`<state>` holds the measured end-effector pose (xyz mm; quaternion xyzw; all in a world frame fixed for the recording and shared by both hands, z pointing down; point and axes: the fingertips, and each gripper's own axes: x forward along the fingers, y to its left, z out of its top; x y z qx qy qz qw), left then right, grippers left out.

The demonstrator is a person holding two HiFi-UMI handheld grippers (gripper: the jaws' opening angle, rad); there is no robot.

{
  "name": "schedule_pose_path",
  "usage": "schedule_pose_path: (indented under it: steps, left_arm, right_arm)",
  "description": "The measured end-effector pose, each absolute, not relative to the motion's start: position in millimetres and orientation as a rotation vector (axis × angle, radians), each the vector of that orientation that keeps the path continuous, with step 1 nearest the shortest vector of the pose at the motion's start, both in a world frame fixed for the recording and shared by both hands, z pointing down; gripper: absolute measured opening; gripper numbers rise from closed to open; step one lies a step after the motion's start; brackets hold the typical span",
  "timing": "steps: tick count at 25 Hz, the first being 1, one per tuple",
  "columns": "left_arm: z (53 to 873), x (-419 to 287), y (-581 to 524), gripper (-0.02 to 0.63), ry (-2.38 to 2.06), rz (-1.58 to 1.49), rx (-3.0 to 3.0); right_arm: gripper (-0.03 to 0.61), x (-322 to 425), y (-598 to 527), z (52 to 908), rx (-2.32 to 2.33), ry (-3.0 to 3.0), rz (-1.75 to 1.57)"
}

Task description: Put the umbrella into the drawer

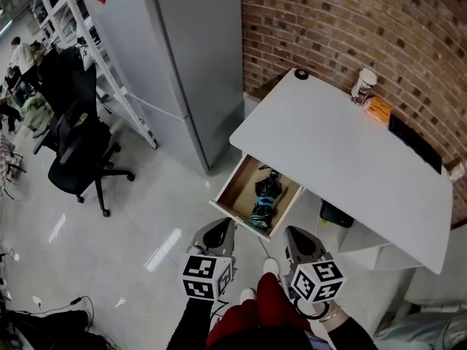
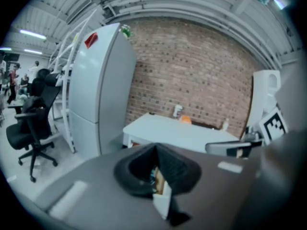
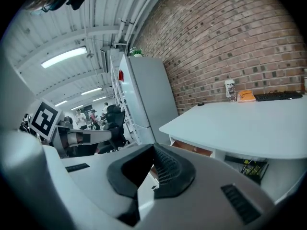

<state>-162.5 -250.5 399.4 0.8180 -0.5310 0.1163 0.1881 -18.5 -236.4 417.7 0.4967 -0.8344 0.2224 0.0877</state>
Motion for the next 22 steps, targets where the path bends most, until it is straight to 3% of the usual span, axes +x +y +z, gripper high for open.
schedule_pose_path:
  steps: [22]
  left_arm:
    - [326.9, -208.7, -181.2, 0.002, -1.671, 0.09, 2.381]
  right_arm:
    - [0.009, -13.5, -180.0, 327.7, 1.621, -2.677, 0.444]
